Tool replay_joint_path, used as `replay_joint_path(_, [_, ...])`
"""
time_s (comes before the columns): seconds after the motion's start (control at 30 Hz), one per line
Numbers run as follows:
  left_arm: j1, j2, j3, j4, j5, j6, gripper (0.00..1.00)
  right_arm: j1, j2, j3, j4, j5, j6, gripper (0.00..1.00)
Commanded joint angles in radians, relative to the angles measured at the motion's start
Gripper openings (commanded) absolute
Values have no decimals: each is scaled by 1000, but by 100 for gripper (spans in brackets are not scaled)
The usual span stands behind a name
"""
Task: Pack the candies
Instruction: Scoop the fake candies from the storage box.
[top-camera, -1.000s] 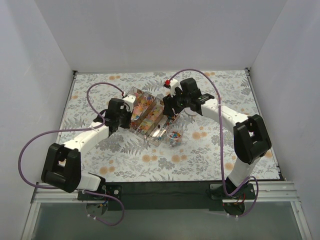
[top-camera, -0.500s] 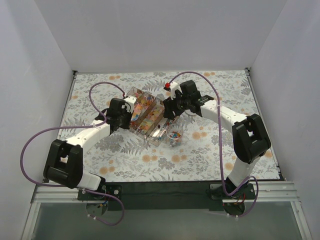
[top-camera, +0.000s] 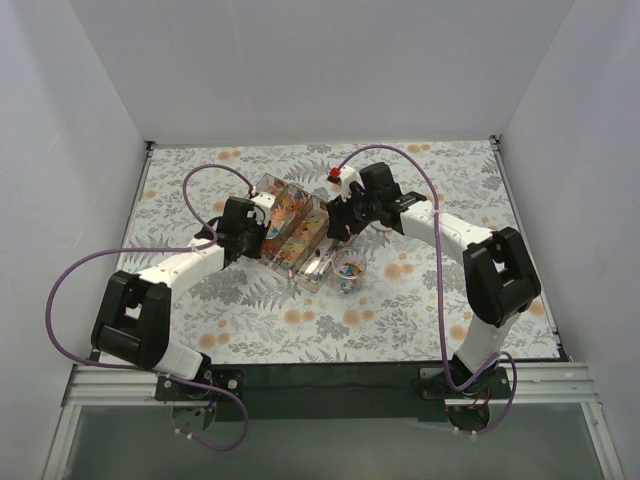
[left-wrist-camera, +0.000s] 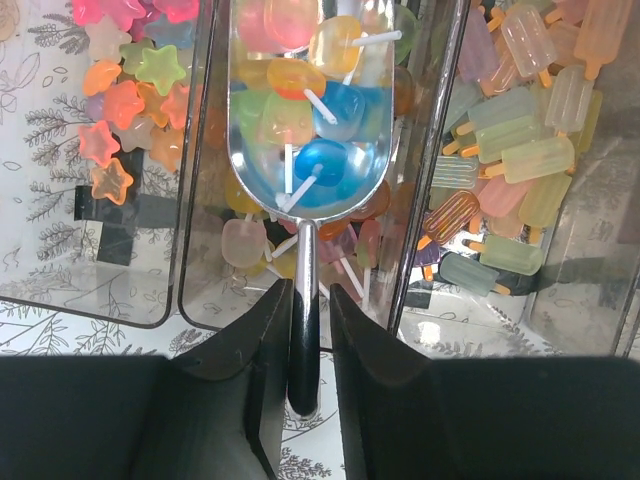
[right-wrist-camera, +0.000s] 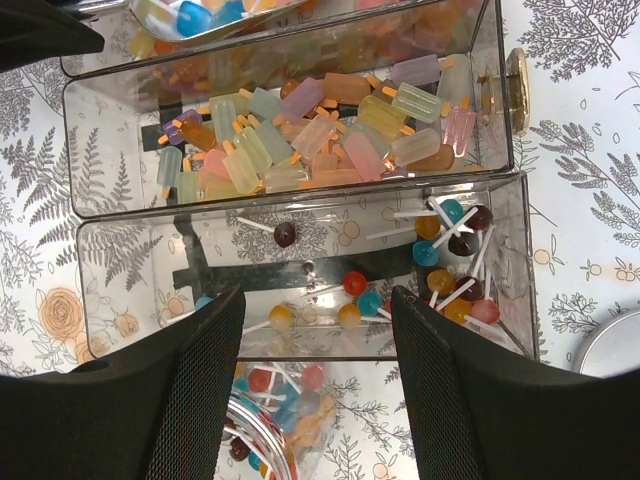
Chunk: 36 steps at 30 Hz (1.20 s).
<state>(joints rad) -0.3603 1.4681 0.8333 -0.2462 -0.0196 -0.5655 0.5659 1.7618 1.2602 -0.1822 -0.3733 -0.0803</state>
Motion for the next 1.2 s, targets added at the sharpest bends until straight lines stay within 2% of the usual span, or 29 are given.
replay_joint_path(0.0, [-8, 9, 3, -51, -48, -1, 22, 2, 1, -10, 27, -24, 11, 67])
replay_joint_path(0.07, [-11, 6, 4, -48, -51, -2, 16, 2, 1, -12, 29, -24, 11, 67])
replay_joint_path(0.1, [-11, 3, 6, -48, -51, -2, 0, 2, -2, -15, 29, -24, 13, 66])
replay_joint_path(0.47, [-11, -77, 53, -50, -45, -14, 0, 0, -41, -27, 27, -12, 8, 66])
replay_joint_path(0.9, [-9, -147, 67, -68, -31, -51, 0, -1, -219, -128, 24, 7, 36, 66])
replay_joint_path(1.17, [-11, -196, 205, -228, 156, 30, 0, -6, -376, -191, -45, 135, 43, 67])
